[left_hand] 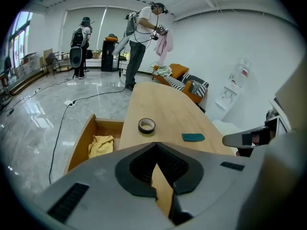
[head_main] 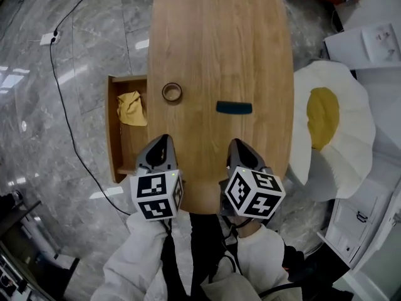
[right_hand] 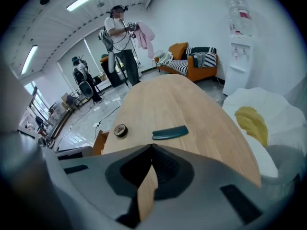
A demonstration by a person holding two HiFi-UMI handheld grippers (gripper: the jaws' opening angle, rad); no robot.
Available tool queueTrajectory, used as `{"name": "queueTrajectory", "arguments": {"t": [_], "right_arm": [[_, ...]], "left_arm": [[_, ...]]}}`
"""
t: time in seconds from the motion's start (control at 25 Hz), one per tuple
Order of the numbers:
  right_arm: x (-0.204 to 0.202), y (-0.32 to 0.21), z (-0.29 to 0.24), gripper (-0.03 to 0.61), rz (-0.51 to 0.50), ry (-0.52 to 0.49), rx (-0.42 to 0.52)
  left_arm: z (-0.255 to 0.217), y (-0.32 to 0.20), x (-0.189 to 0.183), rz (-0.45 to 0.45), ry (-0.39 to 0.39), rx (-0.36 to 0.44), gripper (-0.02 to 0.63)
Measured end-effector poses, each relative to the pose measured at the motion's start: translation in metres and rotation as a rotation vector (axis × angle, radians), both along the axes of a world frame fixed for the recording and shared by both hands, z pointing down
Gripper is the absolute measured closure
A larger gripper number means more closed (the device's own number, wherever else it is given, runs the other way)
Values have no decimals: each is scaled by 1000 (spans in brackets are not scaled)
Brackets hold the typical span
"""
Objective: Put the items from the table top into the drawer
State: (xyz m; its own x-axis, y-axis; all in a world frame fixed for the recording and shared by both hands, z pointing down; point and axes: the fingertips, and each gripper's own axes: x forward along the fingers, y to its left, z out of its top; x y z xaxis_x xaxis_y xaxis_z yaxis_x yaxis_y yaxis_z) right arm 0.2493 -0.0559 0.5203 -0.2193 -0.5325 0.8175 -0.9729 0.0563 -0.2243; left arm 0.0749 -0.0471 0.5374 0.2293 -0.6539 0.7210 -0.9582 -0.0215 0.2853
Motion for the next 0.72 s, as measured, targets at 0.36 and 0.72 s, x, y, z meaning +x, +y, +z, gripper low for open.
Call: {"name": "queueTrajectory", "arguments": {"t": [0.36,0.72], "right_arm": [[16,-34,13,515,-117,26,-24],[31,-51,29,515,-143,-2,-61]], "left_arm": [[17,-17,27,-55,11,-33,614],[25,-39,51,-56,8,-49,614]]}}
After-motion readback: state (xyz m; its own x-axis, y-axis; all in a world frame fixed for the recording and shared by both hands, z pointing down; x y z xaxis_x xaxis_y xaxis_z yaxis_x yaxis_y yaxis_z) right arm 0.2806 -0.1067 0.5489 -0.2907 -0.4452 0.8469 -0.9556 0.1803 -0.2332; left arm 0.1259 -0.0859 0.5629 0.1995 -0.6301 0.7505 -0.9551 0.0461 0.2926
